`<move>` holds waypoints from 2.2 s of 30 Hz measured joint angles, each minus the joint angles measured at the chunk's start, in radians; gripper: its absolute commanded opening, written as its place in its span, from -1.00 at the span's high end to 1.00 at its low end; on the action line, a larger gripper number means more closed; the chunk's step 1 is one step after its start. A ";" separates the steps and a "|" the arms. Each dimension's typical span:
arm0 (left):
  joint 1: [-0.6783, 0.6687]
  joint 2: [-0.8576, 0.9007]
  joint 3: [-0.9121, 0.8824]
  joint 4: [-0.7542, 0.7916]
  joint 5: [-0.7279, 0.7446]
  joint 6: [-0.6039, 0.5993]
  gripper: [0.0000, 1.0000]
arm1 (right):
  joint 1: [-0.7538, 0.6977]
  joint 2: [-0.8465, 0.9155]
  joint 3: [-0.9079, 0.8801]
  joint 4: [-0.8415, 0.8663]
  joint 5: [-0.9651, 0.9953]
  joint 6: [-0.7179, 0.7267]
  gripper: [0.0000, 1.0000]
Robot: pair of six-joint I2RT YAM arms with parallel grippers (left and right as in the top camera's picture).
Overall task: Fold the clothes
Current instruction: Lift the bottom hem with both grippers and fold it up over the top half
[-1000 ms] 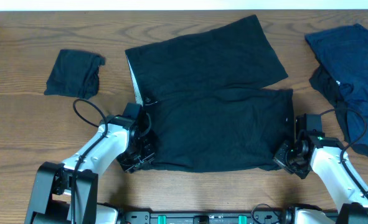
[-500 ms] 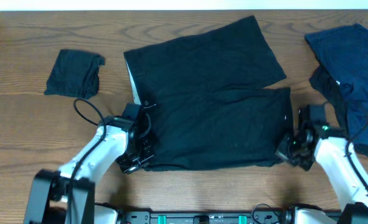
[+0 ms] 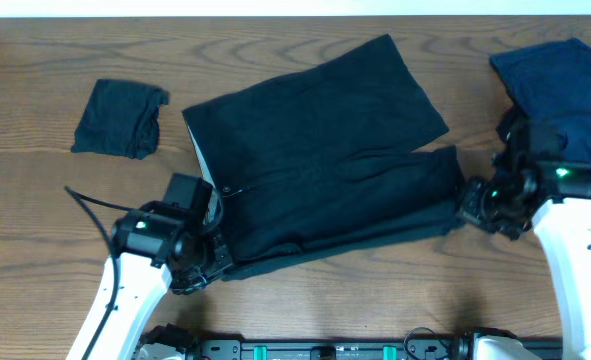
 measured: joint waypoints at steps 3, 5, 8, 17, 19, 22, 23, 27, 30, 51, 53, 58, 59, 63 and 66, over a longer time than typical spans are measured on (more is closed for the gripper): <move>0.000 -0.002 0.064 -0.014 -0.019 0.005 0.88 | 0.006 0.001 0.105 0.006 -0.023 -0.028 0.97; 0.000 0.005 0.098 0.000 -0.037 0.007 0.88 | 0.014 0.008 0.176 0.024 -0.037 -0.041 0.97; 0.000 0.034 0.151 0.054 -0.084 0.008 0.88 | 0.040 0.051 0.301 0.051 -0.043 -0.054 0.97; 0.062 0.132 0.262 0.308 -0.188 0.027 0.88 | 0.078 0.283 0.468 0.232 -0.036 -0.070 0.97; 0.092 0.152 0.262 0.369 -0.192 0.032 0.88 | 0.089 0.335 0.469 0.283 -0.036 -0.076 0.97; 0.135 0.185 0.262 0.449 -0.198 0.036 0.88 | 0.117 0.417 0.469 0.392 -0.037 -0.091 0.97; 0.145 0.194 0.262 0.472 -0.200 0.036 0.88 | 0.127 0.444 0.469 0.443 -0.039 -0.095 0.98; 0.175 0.256 0.263 0.586 -0.211 0.042 0.88 | 0.157 0.540 0.469 0.618 -0.035 -0.115 0.98; 0.180 0.319 0.263 0.648 -0.222 0.045 0.88 | 0.169 0.605 0.469 0.703 -0.028 -0.122 0.98; 0.185 0.735 0.264 1.027 -0.323 0.067 0.40 | 0.302 0.865 0.470 1.028 0.151 -0.221 0.49; 0.185 0.739 0.264 1.054 -0.330 0.083 -0.30 | 0.301 0.866 0.470 1.039 0.169 -0.220 0.06; 0.185 0.723 0.264 1.068 -0.339 0.138 -0.92 | 0.298 0.866 0.476 1.077 0.179 -0.256 -0.65; 0.185 0.716 0.264 1.061 -0.340 0.144 -0.92 | 0.298 0.866 0.480 1.064 0.179 -0.268 -0.66; 0.185 0.621 0.264 0.944 -0.340 0.166 -0.72 | 0.298 0.835 0.485 0.909 0.169 -0.299 -0.54; 0.185 0.534 0.266 0.847 -0.340 0.169 0.28 | 0.298 0.780 0.484 0.755 0.145 -0.316 0.35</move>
